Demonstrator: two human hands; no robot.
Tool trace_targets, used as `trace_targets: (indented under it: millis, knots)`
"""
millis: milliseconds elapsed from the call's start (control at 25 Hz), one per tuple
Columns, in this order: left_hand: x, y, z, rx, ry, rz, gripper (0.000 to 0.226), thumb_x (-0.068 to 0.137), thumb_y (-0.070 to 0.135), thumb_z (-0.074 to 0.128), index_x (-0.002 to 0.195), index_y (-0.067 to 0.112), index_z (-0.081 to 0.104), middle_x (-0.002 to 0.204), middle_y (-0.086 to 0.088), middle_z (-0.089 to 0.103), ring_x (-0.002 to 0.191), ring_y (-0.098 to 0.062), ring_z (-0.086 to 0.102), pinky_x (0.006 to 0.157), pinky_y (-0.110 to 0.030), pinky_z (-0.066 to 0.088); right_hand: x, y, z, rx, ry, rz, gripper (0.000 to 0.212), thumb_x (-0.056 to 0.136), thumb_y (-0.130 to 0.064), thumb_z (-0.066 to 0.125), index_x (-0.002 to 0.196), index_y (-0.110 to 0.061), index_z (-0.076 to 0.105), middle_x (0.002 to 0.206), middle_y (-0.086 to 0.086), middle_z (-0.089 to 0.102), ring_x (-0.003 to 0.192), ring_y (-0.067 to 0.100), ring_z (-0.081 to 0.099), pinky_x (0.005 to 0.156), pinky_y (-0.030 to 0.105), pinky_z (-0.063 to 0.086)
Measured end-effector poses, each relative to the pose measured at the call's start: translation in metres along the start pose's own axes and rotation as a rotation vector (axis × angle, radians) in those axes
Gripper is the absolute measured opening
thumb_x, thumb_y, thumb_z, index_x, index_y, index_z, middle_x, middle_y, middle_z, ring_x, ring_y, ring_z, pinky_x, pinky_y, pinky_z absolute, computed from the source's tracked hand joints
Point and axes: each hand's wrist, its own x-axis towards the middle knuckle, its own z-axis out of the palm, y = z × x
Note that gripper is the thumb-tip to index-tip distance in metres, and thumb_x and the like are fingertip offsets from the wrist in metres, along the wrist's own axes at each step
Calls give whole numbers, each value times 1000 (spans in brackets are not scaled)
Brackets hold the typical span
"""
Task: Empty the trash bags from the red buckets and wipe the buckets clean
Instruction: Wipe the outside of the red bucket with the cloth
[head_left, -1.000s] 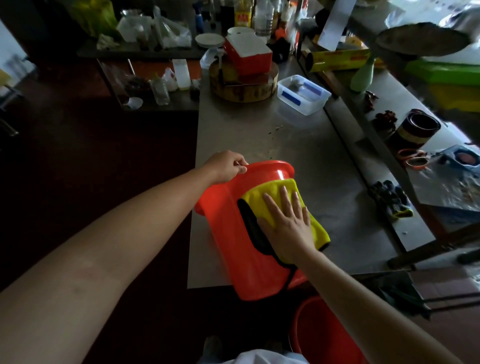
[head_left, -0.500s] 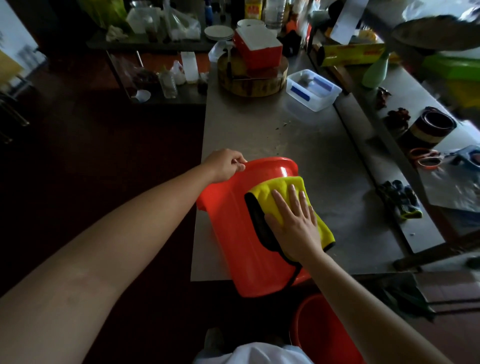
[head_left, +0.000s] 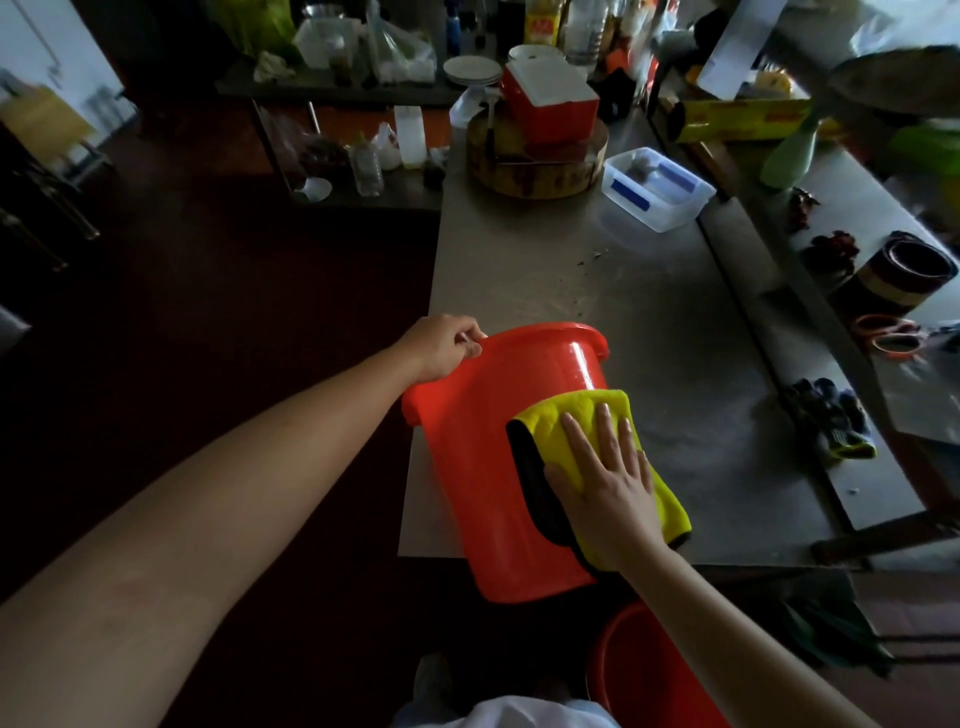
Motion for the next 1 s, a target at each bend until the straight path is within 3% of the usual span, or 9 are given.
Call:
trace_targets:
  millis: [320, 560, 680, 800, 880, 1000]
  knots:
    - [-20, -21, -3, -18, 56, -33, 17, 99, 20, 60, 114, 21, 69, 107, 0, 70, 92, -18, 66, 81, -35, 52, 84, -56, -19, 13, -6, -31, 68, 97, -76, 20, 157, -51, -1, 169, -3, -13, 155, 27, -17, 125, 56, 1]
    - [-36, -29, -8, -8, 49, -124, 13, 99, 21, 60, 110, 23, 67, 100, 7, 67, 89, -18, 67, 81, -39, 56, 18, -29, 2, -30, 74, -89, 69, 97, -75, 19, 158, -49, 2, 170, -3, -9, 155, 22, -18, 126, 51, 5]
    - [-36, -22, -13, 65, 12, -166, 16, 98, 21, 61, 114, 21, 66, 109, 3, 66, 93, -16, 65, 76, -32, 53, -18, -6, 17, -7, 95, -59, 69, 96, -76, 20, 158, -47, 9, 170, 1, 2, 156, 21, -12, 126, 49, 8]
    - [-29, -2, -24, 232, -103, -201, 19, 93, 19, 65, 111, 19, 69, 112, -3, 70, 97, -19, 67, 80, -30, 54, -43, 5, 27, 30, 126, -47, 68, 95, -75, 22, 156, -44, 22, 169, 7, 13, 157, 24, -3, 126, 48, 12]
    - [-21, 24, -23, 281, -115, -170, 27, 88, 20, 63, 114, 18, 73, 114, -4, 72, 104, -22, 67, 86, -27, 53, -50, 6, 30, 46, 151, -34, 67, 96, -76, 21, 154, -43, 28, 168, 7, 16, 157, 25, 0, 125, 49, 15]
    - [-1, 61, 3, 233, -2, -42, 33, 91, 33, 58, 114, 14, 73, 119, -10, 70, 114, -28, 63, 94, -31, 51, -55, -3, 31, 21, 159, -45, 68, 97, -76, 17, 155, -43, 27, 170, 4, 10, 157, 25, -5, 125, 51, 14]
